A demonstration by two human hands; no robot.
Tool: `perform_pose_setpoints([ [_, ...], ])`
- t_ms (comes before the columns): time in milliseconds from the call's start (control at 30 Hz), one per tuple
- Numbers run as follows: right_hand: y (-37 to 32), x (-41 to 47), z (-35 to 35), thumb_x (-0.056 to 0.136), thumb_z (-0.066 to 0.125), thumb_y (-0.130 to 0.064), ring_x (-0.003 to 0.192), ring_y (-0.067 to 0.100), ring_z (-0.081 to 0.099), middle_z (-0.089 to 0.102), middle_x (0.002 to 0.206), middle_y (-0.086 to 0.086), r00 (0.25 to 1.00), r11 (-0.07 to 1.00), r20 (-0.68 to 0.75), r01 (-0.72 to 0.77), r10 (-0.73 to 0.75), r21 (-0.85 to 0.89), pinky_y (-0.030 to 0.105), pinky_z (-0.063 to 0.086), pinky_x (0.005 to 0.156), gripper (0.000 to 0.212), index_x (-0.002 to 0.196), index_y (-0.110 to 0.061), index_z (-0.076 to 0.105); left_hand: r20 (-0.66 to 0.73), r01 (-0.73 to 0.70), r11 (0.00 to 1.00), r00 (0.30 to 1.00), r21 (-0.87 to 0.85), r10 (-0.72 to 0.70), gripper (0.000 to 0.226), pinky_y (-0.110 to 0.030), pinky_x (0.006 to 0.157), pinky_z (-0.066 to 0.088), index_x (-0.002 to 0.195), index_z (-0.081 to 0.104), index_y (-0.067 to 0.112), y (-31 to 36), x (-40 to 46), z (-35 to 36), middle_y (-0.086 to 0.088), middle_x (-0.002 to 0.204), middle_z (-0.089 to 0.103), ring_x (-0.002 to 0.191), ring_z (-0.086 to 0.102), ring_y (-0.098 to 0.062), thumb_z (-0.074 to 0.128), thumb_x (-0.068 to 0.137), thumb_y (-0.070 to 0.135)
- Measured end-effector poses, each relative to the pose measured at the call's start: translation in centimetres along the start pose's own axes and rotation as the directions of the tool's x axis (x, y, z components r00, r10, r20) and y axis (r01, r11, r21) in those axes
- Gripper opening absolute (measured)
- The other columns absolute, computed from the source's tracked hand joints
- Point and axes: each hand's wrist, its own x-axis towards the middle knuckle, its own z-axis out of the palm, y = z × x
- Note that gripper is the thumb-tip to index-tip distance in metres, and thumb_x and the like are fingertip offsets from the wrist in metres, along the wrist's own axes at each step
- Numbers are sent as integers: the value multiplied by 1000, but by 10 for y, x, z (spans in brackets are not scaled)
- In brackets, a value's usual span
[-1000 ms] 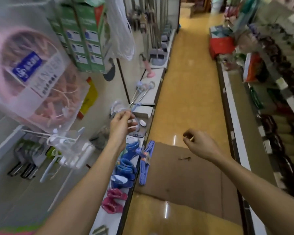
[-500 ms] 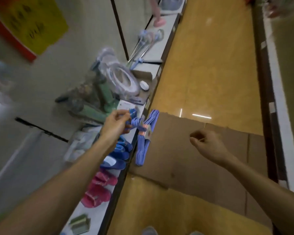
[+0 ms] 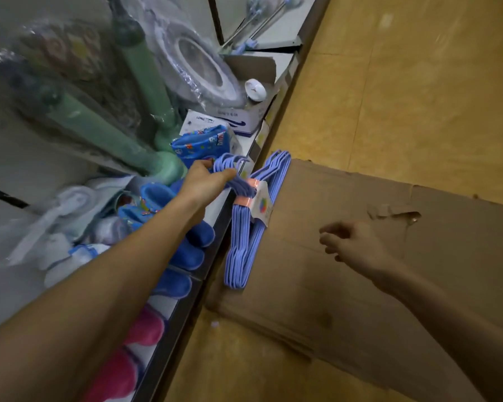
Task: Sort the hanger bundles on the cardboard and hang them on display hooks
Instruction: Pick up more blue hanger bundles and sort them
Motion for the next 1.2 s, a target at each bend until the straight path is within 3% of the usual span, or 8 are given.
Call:
perform_pose_setpoints([
  [67,17,19,3,98,60,-17,90,22,68,70,98,5,1000,1000,-9,8,-9,-27,41,56,86,9,105,-17,67,-10,-20,1000,1000,9,20,28,-20,64,42,78,43,23,-10,19,14,10,78,45,71,48,-5,65,94,17],
  [200,48,51,11,98,59,-17,89,20,67,68,97,3,999,999,-48,13,-16,-53,44,57,88,7,102,-20,64,-40,-103,990,993,91,107,45,-29,78,42,119,40,13,-27,56,32,-1,102,53,97,53,-18,70,89,26],
  [333,72,67,25,98,60,-17,86,18,67,69,97,1,998,999,-55,1,-3,-43,38,57,81,8,104,-19,65,-128,-145,964,976,222,176,58,-30,75,44,127,42,11,-34,71,42,-16,129,47,94,53,-26,73,84,35],
  [533,79,71,38,97,60,-16,89,18,66,69,94,-1,999,998,-48,22,-25,-57,36,54,81,8,100,-19,67,-208,-151,929,951,337,230,72,-38,87,51,130,41,3,-31,73,54,-20,135,33,100,55,-34,77,79,40],
  [867,71,62,50,96,62,-20,95,20,65,69,97,2,999,999,-36,36,-36,20,33,53,82,9,103,-18,68,-108,-322,856,913,405,394,54,-46,90,53,116,62,19,-19,52,65,-9,109,67,105,61,-31,69,70,46],
  [1000,63,60,51,92,69,-29,89,20,67,71,91,1,996,997,-52,69,-67,32,38,55,82,16,102,-16,70,-126,-308,915,929,258,348,52,-44,76,61,99,72,25,-10,47,58,-3,93,72,84,71,-25,65,54,51],
  [1133,46,59,54,79,77,-52,85,6,61,62,95,-10,996,996,-18,88,-88,-14,25,49,68,48,110,-22,55,-108,-296,949,945,110,308,22,-40,63,63,84,66,29,11,36,59,1,83,69,69,72,-20,75,68,40],
  [1200,37,56,59,70,79,-62,94,11,61,57,106,-10,993,987,-59,92,-101,-135,31,53,76,71,119,-27,44,-115,-305,950,944,59,310,20,-41,61,63,76,64,27,19,29,64,-2,83,70,73,72,-22,76,66,40],
])
